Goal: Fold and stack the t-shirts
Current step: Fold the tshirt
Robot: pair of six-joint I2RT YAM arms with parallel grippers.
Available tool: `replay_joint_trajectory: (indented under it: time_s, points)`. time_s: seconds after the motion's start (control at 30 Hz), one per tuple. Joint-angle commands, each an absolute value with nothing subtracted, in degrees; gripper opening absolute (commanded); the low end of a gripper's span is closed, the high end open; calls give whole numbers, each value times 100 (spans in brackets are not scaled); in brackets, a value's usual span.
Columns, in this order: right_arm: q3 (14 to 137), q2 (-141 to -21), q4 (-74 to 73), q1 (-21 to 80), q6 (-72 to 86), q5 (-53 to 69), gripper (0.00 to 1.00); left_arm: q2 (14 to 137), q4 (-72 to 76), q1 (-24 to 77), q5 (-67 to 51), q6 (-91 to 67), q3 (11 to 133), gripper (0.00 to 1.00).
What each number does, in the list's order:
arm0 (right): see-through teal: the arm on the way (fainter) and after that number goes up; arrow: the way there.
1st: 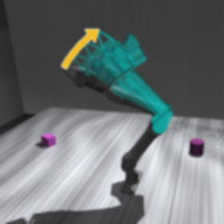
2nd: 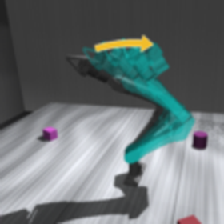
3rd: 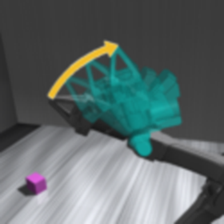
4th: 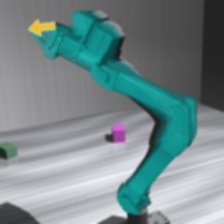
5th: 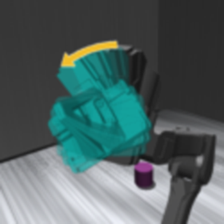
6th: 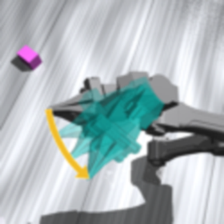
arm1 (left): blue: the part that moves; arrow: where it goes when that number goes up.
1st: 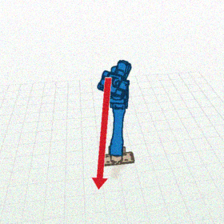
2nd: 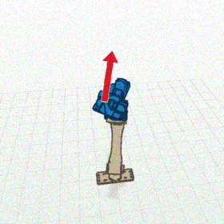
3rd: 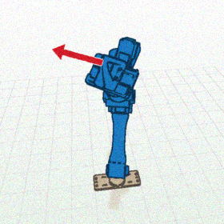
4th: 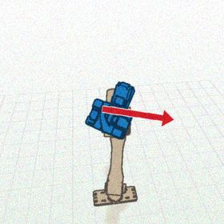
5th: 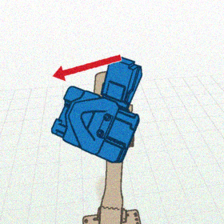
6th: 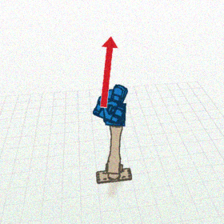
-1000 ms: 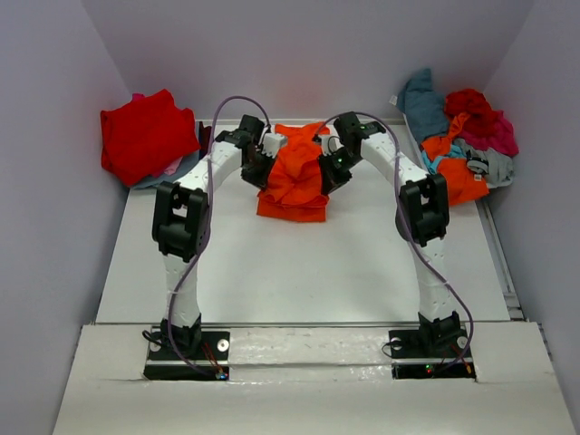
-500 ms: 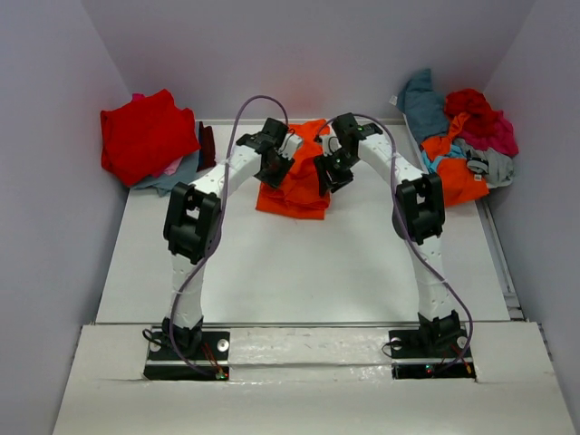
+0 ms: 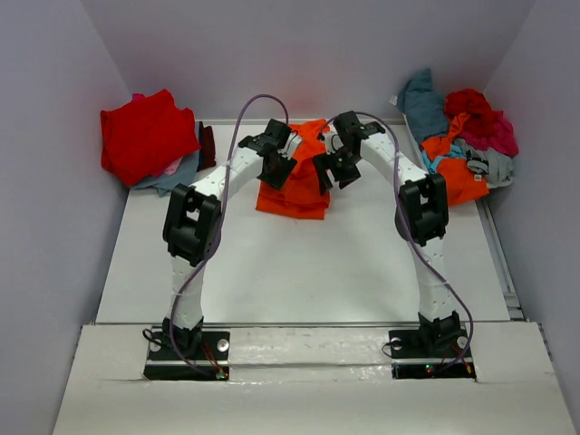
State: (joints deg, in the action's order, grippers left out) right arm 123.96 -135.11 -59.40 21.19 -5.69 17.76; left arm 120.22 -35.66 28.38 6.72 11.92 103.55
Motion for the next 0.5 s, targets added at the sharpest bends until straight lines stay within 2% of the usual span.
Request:
replay_joint_trajectory:
  time_s: [0.0, 0.27, 0.43, 0.47]
  points:
    - [12121, -12517, -5810, 2171, -466, 1705, 81, 11023, -3498, 2830, 1020, 1213, 10047, 70]
    - [11286, -11708, -5774, 2285, -439, 1802, 79, 10266, -3507, 2777, 634, 1300, 8992, 71]
    - [10916, -11636, -5906, 2338, -501, 1995, 65, 10397, -4034, 2777, 36, 1371, 8755, 70]
    - [10846, -11654, -5906, 2390, -501, 2039, 58, 10424, -3999, 2777, 35, 1388, 8693, 70]
